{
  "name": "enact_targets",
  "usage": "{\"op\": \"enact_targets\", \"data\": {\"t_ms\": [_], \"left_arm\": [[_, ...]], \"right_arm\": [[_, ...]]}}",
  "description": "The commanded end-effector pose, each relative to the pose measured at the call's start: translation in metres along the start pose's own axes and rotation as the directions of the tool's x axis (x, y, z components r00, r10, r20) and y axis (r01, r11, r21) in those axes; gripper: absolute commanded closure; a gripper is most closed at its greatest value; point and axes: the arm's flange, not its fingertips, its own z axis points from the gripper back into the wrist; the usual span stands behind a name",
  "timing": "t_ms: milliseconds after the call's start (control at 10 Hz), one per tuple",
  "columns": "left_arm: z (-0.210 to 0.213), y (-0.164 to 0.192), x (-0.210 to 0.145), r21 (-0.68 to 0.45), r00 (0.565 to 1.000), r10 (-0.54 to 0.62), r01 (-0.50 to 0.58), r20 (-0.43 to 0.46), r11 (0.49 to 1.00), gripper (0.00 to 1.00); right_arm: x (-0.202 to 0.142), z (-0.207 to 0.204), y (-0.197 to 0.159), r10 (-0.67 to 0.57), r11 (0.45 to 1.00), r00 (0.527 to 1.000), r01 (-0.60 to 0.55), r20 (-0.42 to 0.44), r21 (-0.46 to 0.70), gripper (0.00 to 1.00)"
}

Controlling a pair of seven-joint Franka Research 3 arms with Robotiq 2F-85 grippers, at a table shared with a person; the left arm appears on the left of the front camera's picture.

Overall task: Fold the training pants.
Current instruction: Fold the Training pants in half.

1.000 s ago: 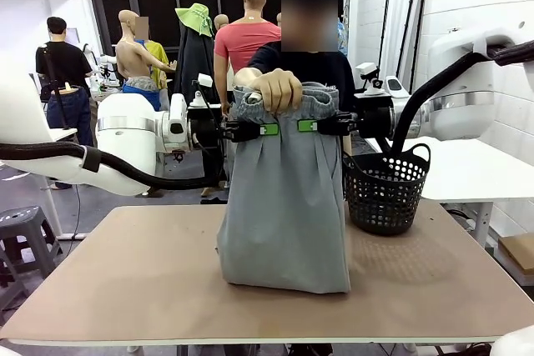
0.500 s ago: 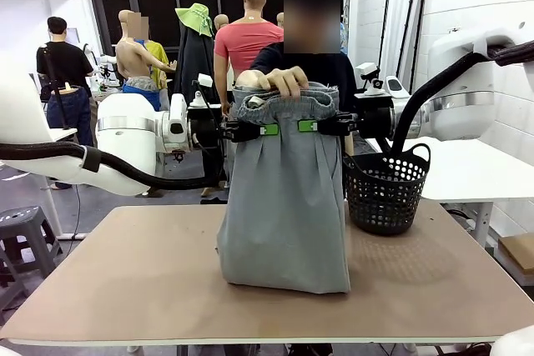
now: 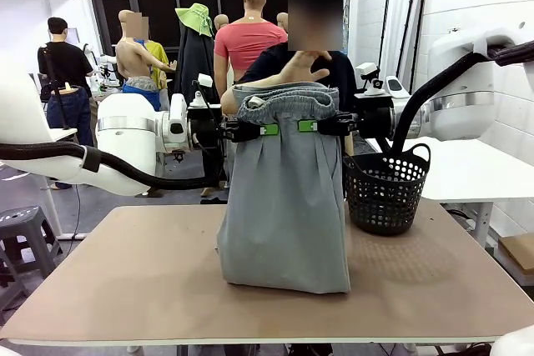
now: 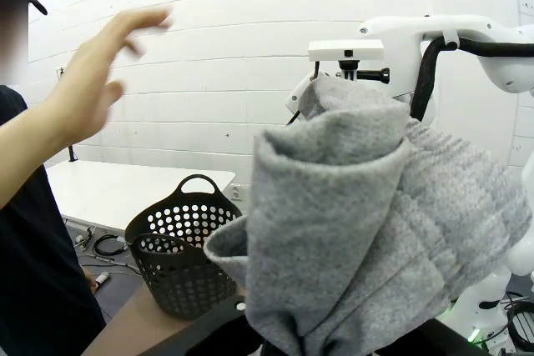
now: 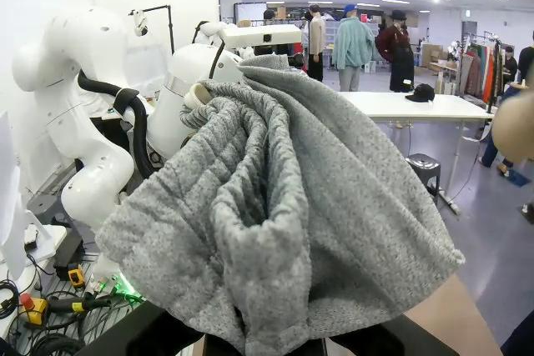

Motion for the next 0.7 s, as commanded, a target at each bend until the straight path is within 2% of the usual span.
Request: {"op": "enact_targets", "data": {"t_ms": [0,600], "left_arm": [[-0.0005,-0.0003,0.0028,0.000,1.000,-0.009,0.009,0.001,1.000,1.00],[-0.0005,-0.0003,0.0028,0.000,1.000,-0.009,0.009,0.001,1.000,1.00]], "right_arm": [[0.0007,-0.0005,0.0017,-0.004,1.000,1.000,0.004,0.019,-0.001,1.00],[0.0007,-0.0005,0.0017,-0.004,1.000,1.000,0.004,0.019,-0.001,1.00]]}}
